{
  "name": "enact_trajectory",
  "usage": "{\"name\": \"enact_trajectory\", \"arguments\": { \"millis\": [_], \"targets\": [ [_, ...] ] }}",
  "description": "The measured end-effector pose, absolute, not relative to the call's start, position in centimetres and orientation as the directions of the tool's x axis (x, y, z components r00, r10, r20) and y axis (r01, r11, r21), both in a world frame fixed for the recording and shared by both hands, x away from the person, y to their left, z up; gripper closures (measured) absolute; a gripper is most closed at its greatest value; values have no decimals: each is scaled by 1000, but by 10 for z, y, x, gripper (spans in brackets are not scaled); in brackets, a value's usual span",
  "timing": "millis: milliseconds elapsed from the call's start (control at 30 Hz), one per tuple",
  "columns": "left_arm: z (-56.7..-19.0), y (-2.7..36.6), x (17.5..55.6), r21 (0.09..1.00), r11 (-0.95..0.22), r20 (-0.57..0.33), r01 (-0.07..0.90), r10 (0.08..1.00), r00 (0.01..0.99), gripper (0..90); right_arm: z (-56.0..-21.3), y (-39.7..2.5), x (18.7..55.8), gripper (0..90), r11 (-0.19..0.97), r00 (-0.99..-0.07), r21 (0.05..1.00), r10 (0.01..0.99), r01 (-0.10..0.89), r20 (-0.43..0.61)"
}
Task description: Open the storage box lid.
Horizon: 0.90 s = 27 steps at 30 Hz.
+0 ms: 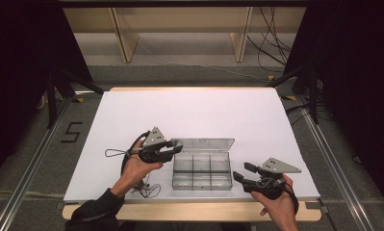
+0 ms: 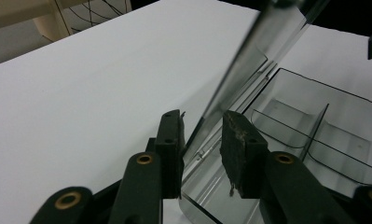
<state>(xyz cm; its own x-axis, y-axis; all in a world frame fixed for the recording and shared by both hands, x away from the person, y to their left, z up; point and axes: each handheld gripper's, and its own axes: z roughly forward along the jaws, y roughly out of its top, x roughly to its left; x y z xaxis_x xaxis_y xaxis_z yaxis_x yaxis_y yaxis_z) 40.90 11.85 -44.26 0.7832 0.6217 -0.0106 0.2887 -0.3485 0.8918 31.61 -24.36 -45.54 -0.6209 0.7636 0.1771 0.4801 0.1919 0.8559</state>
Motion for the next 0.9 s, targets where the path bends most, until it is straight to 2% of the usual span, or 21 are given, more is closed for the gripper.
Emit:
{"name": "enact_trajectory", "arguments": {
  "millis": [33, 100, 133, 200, 233, 267, 333, 367, 433, 467, 500, 667, 700, 767, 833, 900],
  "targets": [
    [-443, 118, 410, 893, -343, -16, 291, 623, 782, 682, -456, -242, 315, 413, 171, -616, 856, 762, 488, 199],
    [-443, 118, 414, 896, -330, -30, 299, 625, 780, 687, -457, -245, 315, 413, 202, -628, 862, 761, 465, 160],
    [-443, 118, 416, 897, -327, -29, 298, 629, 777, 691, -458, -244, 315, 412, 186, -628, 858, 755, 479, 187],
    [-444, 118, 418, 894, -332, -27, 301, 631, 776, 695, -459, -246, 316, 412, 222, -629, 853, 763, 473, 151],
    [-445, 118, 419, 893, -327, -37, 308, 629, 777, 693, -459, -245, 313, 412, 197, -618, 841, 763, 504, 191],
    [-445, 117, 419, 894, -328, -34, 306, 631, 775, 691, -460, -247, 314, 412, 202, -640, 850, 745, 486, 189],
    [-445, 118, 421, 891, -339, -27, 301, 622, 782, 689, -460, -246, 311, 412, 184, -607, 838, 768, 514, 204],
    [-445, 117, 422, 892, -336, -31, 302, 623, 781, 689, -461, -248, 314, 412, 207, -629, 857, 761, 471, 162],
    [-446, 117, 423, 888, -325, -53, 325, 631, 774, 689, -461, -247, 313, 412, 191, -625, 851, 758, 489, 189],
    [-446, 117, 426, 888, -333, -46, 316, 621, 782, 689, -460, -246, 309, 413, 177, -598, 828, 771, 532, 219],
    [-447, 117, 427, 889, -324, -56, 323, 625, 779, 689, -462, -247, 313, 412, 204, -629, 854, 758, 479, 172],
    [-450, 118, 434, 883, -315, -79, 347, 631, 772, 687, -462, -249, 312, 413, 218, -626, 855, 766, 471, 149],
    [-450, 117, 434, 883, -311, -83, 353, 636, 767, 687, -463, -246, 310, 412, 177, -616, 843, 759, 508, 212],
    [-451, 117, 435, 882, -312, -84, 354, 633, 770, 685, -463, -246, 310, 413, 170, -612, 841, 759, 513, 220],
    [-450, 117, 436, 880, -309, -92, 362, 636, 766, 683, -465, -248, 313, 413, 206, -621, 852, 766, 481, 165],
    [-450, 118, 437, 877, -309, -102, 369, 629, 770, 683, -465, -249, 312, 413, 193, -624, 846, 757, 498, 195]
  ]
}}
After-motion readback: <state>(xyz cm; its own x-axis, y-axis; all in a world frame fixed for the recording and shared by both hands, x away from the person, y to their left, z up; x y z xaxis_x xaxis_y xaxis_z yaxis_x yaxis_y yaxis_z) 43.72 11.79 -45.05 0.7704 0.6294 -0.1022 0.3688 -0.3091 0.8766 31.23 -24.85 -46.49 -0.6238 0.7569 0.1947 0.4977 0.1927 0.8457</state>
